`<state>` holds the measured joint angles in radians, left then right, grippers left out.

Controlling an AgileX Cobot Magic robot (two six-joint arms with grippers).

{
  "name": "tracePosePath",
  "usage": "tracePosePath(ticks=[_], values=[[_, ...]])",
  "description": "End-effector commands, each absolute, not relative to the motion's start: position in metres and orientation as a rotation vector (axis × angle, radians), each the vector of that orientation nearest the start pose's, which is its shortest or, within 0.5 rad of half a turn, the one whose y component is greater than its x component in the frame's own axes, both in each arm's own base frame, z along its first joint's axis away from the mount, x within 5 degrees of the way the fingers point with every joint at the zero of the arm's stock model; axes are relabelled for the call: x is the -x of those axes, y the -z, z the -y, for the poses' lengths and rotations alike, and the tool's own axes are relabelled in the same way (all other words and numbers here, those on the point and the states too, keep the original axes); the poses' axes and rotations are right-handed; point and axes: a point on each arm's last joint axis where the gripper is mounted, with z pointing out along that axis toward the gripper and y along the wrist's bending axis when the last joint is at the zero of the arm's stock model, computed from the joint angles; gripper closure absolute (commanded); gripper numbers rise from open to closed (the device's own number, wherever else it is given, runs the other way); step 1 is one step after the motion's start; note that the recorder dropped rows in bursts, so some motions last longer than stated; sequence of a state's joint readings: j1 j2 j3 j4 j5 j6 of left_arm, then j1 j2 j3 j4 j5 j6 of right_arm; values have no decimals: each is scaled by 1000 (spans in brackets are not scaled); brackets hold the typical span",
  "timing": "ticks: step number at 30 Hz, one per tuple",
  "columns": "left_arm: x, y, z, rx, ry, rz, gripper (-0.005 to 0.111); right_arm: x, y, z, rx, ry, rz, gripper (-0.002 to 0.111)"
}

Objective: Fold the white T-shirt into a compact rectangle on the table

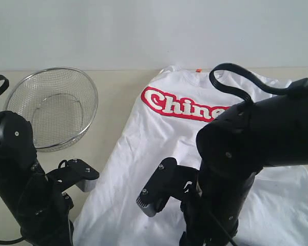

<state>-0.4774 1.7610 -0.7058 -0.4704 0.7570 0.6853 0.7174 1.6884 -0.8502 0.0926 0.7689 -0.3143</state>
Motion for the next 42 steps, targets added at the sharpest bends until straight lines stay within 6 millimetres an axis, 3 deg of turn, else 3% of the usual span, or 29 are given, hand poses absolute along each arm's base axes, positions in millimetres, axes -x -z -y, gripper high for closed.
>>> tracePosePath(ticks=[1,5,9,13,15,17,18,19,25,28,30,32,35,36,39,42], values=[[-202,-115,137,-1218,510,-2972,102,-202,-153,-185,1458,-117,-2747,57],[-202,-115,137,-1218,510,-2972,102,-202,-153,-185,1454,-119,-2742,57],[-202,-115,137,-1217,508,-2971,102,-197,-136,-180,1486,-98,-2789,57],[-202,-115,137,-1216,507,-2970,102,-195,-132,-179,1487,-95,-2794,58],[-202,-115,137,-1216,507,-2970,102,-195,-132,-178,1488,-94,-2796,64],[-202,-115,137,-1217,508,-2971,102,-194,-132,-178,1495,-91,-2809,83],[-202,-115,137,-1217,508,-2971,102,-192,-132,-176,1504,-86,-2830,99],[-202,-115,137,-1217,508,-2971,102,-192,-132,-176,1511,-83,-2840,105],[-202,-115,137,-1217,508,-2971,102,-182,-134,-170,1590,-79,-2935,108],[-202,-115,137,-1217,508,-2971,102,-176,-135,-176,1612,-236,-2949,108],[-202,-115,137,-1217,508,-2971,102,-173,-136,-179,1600,-314,-2956,104],[-202,-115,137,-1217,508,-2971,102,-172,-137,-180,1607,-339,-2954,87],[-202,-115,137,-1217,508,-2971,102,-170,-137,-179,1618,-344,-2977,49],[-202,-115,137,-1217,508,-2971,102,-169,-138,-179,1626,-345,-2987,41],[-202,-115,137,-1217,508,-2971,102,-168,-139,-178,1632,-348,-2999,43],[-202,-115,137,-1220,508,-2970,102,-171,-147,-180,1576,-345,-2951,57]])
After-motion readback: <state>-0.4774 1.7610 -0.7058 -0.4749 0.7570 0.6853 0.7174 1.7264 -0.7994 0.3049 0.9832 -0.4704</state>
